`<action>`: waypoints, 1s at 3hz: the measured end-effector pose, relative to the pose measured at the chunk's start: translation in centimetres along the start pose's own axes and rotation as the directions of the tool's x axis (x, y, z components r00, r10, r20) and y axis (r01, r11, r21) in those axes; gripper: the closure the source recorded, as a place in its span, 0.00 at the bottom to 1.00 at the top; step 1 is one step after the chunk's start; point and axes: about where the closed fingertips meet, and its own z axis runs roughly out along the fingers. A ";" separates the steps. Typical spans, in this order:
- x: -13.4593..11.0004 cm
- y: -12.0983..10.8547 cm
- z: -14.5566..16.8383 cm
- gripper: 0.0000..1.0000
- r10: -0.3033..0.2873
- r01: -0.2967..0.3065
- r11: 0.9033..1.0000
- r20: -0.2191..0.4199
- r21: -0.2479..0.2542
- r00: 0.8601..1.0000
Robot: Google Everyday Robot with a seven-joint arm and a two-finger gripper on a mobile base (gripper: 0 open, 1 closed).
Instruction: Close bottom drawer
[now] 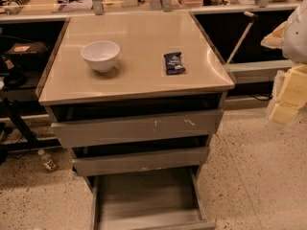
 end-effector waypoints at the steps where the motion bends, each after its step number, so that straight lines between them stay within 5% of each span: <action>1: 0.0 0.0 0.0 0.00 0.000 0.000 1.000 0.000 0.000 1.000; 3: 0.0 0.0 0.0 0.42 0.000 0.000 1.000 0.000 0.000 1.000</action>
Offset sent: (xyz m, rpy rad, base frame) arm 0.0000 0.0000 0.0000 0.0000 0.0000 0.0000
